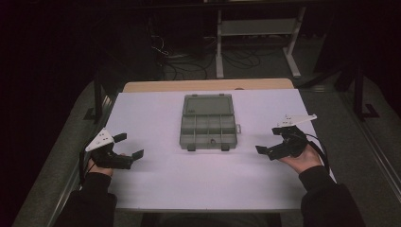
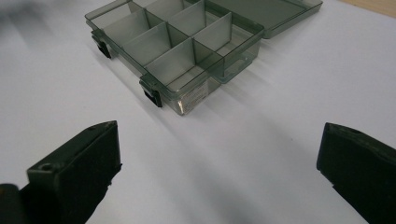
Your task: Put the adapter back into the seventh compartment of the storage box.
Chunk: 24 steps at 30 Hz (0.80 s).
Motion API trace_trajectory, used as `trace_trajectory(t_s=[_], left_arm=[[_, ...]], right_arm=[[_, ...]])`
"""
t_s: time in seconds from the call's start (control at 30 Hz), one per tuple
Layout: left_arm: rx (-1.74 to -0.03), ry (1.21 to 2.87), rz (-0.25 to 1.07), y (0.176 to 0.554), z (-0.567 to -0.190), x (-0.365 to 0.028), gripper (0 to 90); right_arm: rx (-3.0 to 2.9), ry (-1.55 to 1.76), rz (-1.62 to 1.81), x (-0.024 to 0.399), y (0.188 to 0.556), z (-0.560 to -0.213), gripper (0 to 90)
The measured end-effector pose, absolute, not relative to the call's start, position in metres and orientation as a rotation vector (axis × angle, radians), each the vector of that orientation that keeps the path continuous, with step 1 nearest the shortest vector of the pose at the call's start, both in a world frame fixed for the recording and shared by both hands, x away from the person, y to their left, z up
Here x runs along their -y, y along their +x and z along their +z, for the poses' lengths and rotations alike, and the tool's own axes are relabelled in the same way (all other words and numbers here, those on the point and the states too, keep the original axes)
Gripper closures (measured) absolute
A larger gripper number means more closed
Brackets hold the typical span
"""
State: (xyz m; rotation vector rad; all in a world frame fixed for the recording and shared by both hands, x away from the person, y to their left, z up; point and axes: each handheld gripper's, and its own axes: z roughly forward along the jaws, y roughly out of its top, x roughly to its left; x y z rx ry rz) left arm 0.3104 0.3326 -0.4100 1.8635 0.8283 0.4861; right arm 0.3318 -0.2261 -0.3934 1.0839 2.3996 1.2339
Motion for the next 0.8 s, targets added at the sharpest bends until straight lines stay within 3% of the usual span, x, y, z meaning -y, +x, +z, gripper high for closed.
trace_trajectory(t_s=[0.8], left_arm=[[-0.83, 1.862, 0.486, 0.311, -0.41, -0.333, 0.0]], right_arm=[[-2.286, 1.146, 1.242, 0.256, 0.307, -0.414, 0.0]])
